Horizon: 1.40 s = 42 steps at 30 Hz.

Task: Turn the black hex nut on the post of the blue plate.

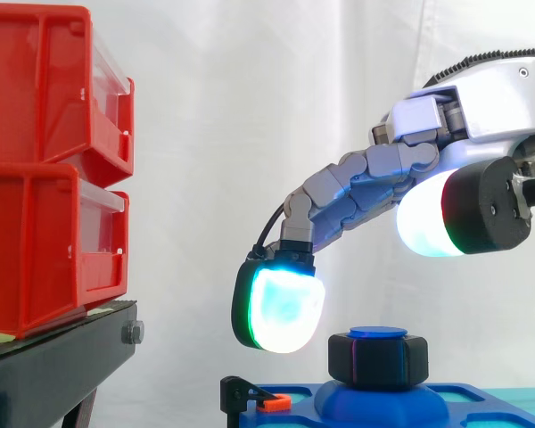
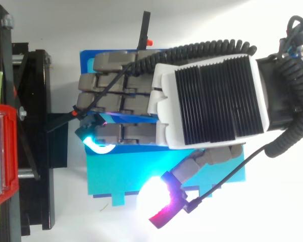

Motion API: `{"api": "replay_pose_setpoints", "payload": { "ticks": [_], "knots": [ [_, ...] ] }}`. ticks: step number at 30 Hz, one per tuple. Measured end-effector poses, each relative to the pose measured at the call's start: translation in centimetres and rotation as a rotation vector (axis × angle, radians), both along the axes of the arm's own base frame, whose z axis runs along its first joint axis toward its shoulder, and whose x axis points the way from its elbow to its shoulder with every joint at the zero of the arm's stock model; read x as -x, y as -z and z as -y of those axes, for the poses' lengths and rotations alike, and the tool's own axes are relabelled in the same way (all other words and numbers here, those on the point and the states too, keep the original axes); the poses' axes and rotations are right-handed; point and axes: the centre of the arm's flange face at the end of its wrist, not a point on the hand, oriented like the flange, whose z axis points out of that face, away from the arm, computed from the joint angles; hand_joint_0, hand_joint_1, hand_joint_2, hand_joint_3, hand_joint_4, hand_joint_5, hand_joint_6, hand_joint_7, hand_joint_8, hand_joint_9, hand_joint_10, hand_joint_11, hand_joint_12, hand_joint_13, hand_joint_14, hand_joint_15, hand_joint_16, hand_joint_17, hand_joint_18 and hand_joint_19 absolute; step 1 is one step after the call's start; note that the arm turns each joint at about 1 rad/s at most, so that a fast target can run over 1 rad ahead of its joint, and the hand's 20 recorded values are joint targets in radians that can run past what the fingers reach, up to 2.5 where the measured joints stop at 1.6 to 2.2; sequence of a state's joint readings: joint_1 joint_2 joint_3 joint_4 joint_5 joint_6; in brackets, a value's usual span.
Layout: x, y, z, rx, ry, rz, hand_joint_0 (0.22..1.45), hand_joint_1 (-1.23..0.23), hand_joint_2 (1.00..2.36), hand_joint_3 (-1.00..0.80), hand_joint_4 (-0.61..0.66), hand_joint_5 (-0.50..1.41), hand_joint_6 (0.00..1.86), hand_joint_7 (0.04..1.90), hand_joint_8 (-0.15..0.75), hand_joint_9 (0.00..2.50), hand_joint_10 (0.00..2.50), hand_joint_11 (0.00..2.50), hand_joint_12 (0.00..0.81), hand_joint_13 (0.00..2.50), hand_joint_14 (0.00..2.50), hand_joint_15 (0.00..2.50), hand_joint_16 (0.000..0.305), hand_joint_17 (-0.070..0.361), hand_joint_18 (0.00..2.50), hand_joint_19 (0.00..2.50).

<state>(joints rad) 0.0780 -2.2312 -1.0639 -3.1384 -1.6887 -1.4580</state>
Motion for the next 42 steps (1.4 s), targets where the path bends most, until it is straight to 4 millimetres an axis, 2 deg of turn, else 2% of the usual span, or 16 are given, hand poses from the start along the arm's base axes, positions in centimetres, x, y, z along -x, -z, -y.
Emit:
{"api": "replay_pose_setpoints", "payload": {
  "ticks": [8, 25, 42],
  "knots": [
    [0.0, 0.2, -0.2, 0.000, 0.000, 0.006, 0.48, -0.28, 1.00, -0.50, 0.26, -0.18, 0.50, 0.83, 0.307, 0.41, 0.00, 0.00, 0.414, 0.36, 0.00, 0.06, 0.052, 0.118, 0.24, 0.21],
    [0.3, 0.3, 1.4, 0.000, 0.012, -0.010, 0.48, -0.28, 1.00, -0.50, 0.26, -0.18, 0.50, 0.83, 0.307, 0.41, 0.00, 0.00, 0.414, 0.36, 0.00, 0.07, 0.052, 0.118, 0.25, 0.21],
    [1.0, 0.7, 1.2, -0.005, -0.019, -0.062, 0.48, -0.28, 1.00, -0.50, 0.27, -0.17, 0.50, 0.85, 0.307, 0.41, 0.00, 0.00, 0.414, 0.36, 0.00, 0.06, 0.052, 0.118, 0.25, 0.21]
  ]
}}
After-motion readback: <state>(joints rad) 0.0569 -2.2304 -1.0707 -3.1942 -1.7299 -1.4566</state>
